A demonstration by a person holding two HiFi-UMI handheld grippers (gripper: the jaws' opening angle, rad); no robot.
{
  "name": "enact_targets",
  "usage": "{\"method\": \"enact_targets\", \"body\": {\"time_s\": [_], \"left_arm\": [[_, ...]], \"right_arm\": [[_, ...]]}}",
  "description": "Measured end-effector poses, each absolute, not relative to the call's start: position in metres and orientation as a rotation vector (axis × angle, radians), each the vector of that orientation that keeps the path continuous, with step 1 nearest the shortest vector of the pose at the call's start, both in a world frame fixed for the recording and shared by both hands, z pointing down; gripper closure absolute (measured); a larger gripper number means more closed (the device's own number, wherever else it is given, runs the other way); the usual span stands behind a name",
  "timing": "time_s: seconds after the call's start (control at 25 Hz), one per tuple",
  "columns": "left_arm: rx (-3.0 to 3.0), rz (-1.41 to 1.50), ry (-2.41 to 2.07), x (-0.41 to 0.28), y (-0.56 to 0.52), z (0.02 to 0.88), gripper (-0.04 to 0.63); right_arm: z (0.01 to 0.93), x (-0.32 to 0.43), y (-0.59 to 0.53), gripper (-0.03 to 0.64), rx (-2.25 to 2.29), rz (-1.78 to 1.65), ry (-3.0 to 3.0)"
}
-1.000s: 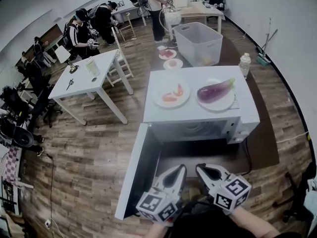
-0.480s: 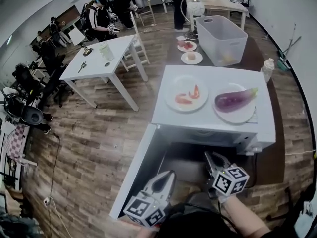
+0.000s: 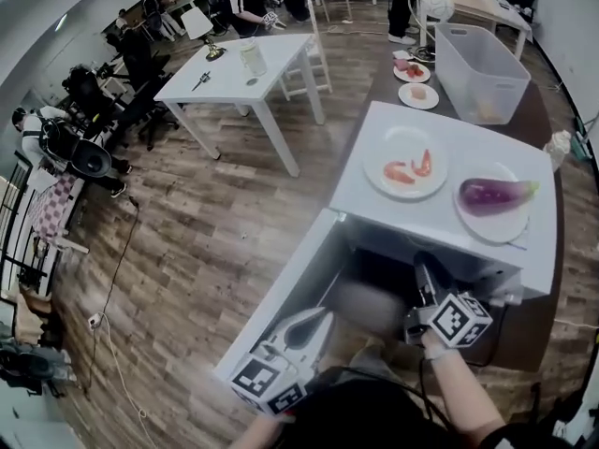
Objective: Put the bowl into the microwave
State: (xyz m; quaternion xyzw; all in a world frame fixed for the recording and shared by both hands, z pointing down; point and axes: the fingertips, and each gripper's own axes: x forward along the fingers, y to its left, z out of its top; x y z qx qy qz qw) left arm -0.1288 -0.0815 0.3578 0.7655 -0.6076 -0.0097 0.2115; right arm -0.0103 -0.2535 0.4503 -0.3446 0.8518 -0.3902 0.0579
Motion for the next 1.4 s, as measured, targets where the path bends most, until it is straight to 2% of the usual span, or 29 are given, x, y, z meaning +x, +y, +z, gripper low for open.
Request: {"method": "enact_targets", "body": {"time_s": [0.08,0.44,0.8,1.4], "left_arm": [[2.167,-0.041,-1.683,-0.124,-0.088,0.354,0.595],[2.359,-0.066,-1.622,-0.084,-0.103,0.331,0.595],[2.436,-0.052,-1.543,-0.056,-0.109,0.327,0.595],[2.474,-0.059,-1.482,-0.047,-0.106,0.325,0.595]], "right_arm": [[0.436,-0.020,-0.233,0.612,-0.866,-1.082,2.658],[0.358,-0.051,-0.141,0.615,-0.385,-0.775,2.908],[0.329,-0.044,-0.101,0.617,-0.302,-0.510,3.008],[0.328,-0.035,-0.078,0.617,-0.333,-0.403,3.067]]}}
